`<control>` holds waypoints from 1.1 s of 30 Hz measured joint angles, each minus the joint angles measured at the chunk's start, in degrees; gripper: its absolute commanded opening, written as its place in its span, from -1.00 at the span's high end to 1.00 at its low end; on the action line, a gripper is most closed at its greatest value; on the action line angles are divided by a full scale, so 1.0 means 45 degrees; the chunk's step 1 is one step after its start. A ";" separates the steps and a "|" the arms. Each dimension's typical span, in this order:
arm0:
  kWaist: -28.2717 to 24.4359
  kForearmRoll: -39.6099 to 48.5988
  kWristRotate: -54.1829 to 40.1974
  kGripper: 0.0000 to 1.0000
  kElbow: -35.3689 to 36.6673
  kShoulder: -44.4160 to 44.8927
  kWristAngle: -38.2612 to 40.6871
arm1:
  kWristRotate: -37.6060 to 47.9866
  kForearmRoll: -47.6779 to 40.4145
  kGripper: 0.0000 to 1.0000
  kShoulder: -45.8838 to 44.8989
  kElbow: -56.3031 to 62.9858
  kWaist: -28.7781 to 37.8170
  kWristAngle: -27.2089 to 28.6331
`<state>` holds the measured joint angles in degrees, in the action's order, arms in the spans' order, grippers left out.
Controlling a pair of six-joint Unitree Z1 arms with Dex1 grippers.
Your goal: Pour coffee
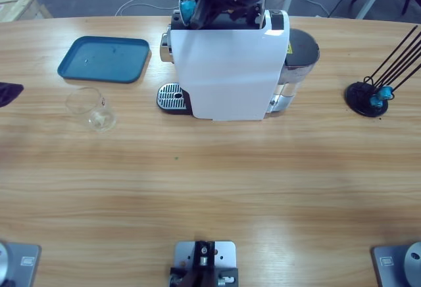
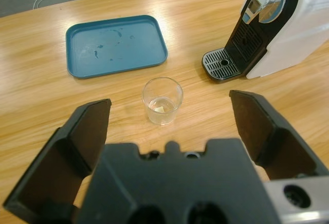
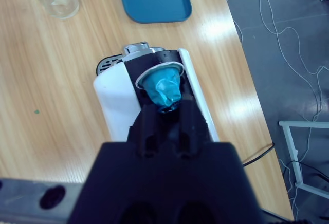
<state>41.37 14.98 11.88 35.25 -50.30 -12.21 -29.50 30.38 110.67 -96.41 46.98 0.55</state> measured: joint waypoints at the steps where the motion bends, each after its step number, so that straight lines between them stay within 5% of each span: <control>1: 0.0000 -0.0006 0.0000 -1.00 0.0000 0.0000 0.0000 | 0.0031 0.0068 0.03 0.0051 -0.0078 -0.0016 0.0026; 7: 0.0000 -0.0027 0.0000 -1.00 0.0000 0.0000 0.0000 | 0.0209 0.0544 -0.37 0.0193 -0.0518 -0.0056 0.0078; 10: 0.0000 -0.0028 0.0000 -1.00 0.0000 0.0000 0.0000 | 0.0257 0.0610 -0.41 0.0193 -0.0563 -0.0072 0.0078; 13: 0.0000 -0.0029 0.0000 -1.00 -0.0001 0.0000 0.0000 | 0.0284 0.0617 -0.89 0.0193 -0.0655 -0.0129 0.0078; 15: 0.0000 -0.0029 0.0000 -1.00 -0.0001 0.0000 0.0000 | 0.0285 0.0734 -0.99 0.0193 -0.0829 -0.0130 0.0078; 16: 0.0000 -0.0030 0.0000 -1.00 -0.0001 0.0000 0.0001 | 0.0296 0.0880 -0.79 0.0193 -0.0900 -0.0129 0.0078; 19: 0.0000 -0.0044 0.0000 -0.98 -0.0001 0.0000 0.0001 | 0.0419 0.1446 0.88 0.0189 -0.1453 -0.0129 -0.0072; 20: 0.0000 -0.0050 0.0000 -0.97 -0.0001 0.0000 0.0001 | 0.0474 0.1649 1.00 0.0176 -0.1739 -0.0110 -0.0285; 27: -0.0001 -0.0102 0.0000 -0.97 -0.0006 0.0000 0.0064 | 0.0912 0.3962 1.00 -0.1547 -0.3223 0.0540 -0.1579; 33: -0.0004 -0.0137 0.0000 -0.97 -0.0022 0.0000 0.0142 | 0.3681 0.3543 1.00 -0.5516 -0.1989 0.0428 0.0082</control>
<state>41.35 14.36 11.88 35.15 -50.30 -11.57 -12.94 46.32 85.84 -105.36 48.90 0.91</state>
